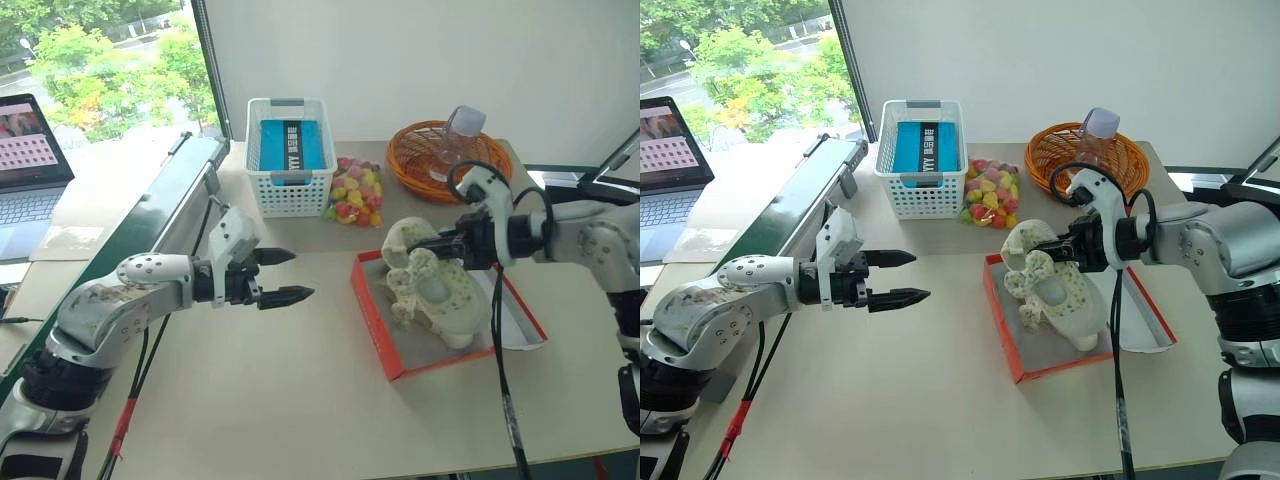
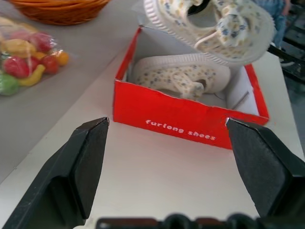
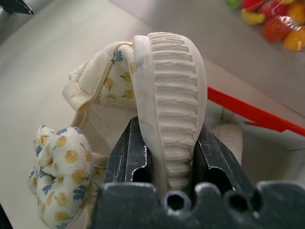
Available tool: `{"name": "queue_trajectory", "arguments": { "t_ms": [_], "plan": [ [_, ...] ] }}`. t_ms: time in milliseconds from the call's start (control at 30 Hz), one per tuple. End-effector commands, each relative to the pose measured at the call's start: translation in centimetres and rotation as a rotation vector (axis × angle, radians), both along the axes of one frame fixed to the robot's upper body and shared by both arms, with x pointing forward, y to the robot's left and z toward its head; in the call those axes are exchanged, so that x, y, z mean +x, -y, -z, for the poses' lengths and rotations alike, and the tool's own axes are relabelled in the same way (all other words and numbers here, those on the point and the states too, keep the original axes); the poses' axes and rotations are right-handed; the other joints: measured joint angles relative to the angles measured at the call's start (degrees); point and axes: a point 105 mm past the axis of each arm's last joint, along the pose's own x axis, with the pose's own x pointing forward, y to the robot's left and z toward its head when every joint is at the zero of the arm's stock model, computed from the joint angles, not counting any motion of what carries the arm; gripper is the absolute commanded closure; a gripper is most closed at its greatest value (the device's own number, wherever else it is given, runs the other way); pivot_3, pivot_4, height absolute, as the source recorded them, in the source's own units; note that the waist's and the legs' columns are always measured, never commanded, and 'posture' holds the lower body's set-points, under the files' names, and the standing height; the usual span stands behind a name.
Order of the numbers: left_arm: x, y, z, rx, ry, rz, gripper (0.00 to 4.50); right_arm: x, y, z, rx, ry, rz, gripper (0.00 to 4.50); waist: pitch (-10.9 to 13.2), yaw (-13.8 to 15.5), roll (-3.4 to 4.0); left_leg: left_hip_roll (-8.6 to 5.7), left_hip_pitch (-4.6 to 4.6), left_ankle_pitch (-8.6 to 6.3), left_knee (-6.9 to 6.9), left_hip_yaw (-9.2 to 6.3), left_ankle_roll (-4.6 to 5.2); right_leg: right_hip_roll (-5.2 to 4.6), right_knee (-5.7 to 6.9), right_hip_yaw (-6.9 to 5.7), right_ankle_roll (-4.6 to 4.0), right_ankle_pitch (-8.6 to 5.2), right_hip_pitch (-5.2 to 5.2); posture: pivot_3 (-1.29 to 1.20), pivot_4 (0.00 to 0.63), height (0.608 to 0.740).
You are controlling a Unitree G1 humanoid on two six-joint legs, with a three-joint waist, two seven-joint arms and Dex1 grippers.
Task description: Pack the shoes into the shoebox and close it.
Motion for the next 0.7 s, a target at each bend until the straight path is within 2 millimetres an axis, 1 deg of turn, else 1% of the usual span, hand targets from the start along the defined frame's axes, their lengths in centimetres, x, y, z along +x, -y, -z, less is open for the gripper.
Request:
{"name": "queue_trajectory", "arguments": {
  "t_ms": [33, 133, 267, 367, 400, 467, 600, 700],
  "plan": [
    [-0.5, 0.3, -1.1, 0.015, 0.07, 0.04, 0.31, -0.1, -0.6, -0.3, 0.019, 0.029, -0.056, 3.93, 0.0, -0.02, 0.0, 0.0, 0.0, 0.0, 0.11, 0.0, 0.0, 0.0, 0.05, 0.0, 0.02, 0.02, 0.01, 0.0, 0.15, 0.74],
    [-0.5, 0.1, -0.9, 0.03, 0.073, 0.036, 0.31, -0.4, -1.0, 0.7, 0.049, -0.009, -0.081, 3.93, 0.01, -0.02, 0.0, 0.01, 0.0, 0.0, 0.44, -0.01, 0.01, 0.0, 0.36, 0.01, 0.04, 0.02, 0.03, 0.0, 0.15, 0.74],
    [-0.4, -0.4, -0.7, -0.013, 0.028, 0.0, 0.31, -0.4, -1.7, 1.5, 0.126, -0.048, -0.094, 3.93, 0.01, -0.03, 0.0, 0.01, 0.07, 0.01, 0.59, -0.03, 0.01, 0.01, 0.65, 0.02, 0.03, 0.0, 0.06, 0.0, 0.15, 0.74],
    [-0.5, -0.8, -0.4, 0.017, 0.023, -0.001, 0.31, 0.3, -2.0, 2.7, 0.118, -0.049, -0.083, 3.93, 0.01, -0.21, 0.0, 0.01, 0.07, 0.01, 0.6, -0.04, 0.01, 0.03, 0.68, 0.04, 0.03, 0.0, 0.04, 0.0, 0.15, 0.74],
    [-0.3, -0.8, -0.6, 0.011, 0.026, -0.005, 0.31, 0.9, -1.9, 3.5, 0.121, -0.061, -0.066, 3.93, 0.01, -0.15, 0.0, 0.0, 0.07, 0.01, 0.6, -0.03, 0.01, 0.02, 0.69, 0.04, 0.03, 0.0, 0.03, 0.0, 0.15, 0.74],
    [0.0, -0.9, -1.0, 0.003, 0.033, -0.014, 0.31, 1.7, -1.8, 5.1, 0.101, -0.07, -0.045, 3.93, 0.01, -0.11, -0.01, 0.0, 0.08, 0.01, 0.61, -0.04, 0.01, 0.03, 0.71, 0.04, 0.03, 0.0, 0.05, 0.0, 0.15, 0.74],
    [0.0, -0.9, -1.1, 0.002, 0.035, -0.016, 0.31, 2.7, -1.2, 6.8, 0.096, -0.091, -0.012, 3.93, 0.01, -0.1, 0.0, -0.01, 0.08, 0.02, 0.65, -0.04, 0.01, 0.03, 0.76, 0.03, 0.03, 0.0, 0.05, 0.0, 0.15, 0.74],
    [0.0, -1.0, -1.0, 0.007, 0.038, -0.022, 0.31, 2.7, -0.2, 8.8, 0.016, -0.11, -0.008, 3.93, 0.01, -0.1, 0.0, -0.01, 0.11, 0.02, 0.65, -0.04, 0.01, 0.03, 0.78, 0.03, 0.04, 0.0, 0.09, 0.0, 0.15, 0.74]
  ]
}}
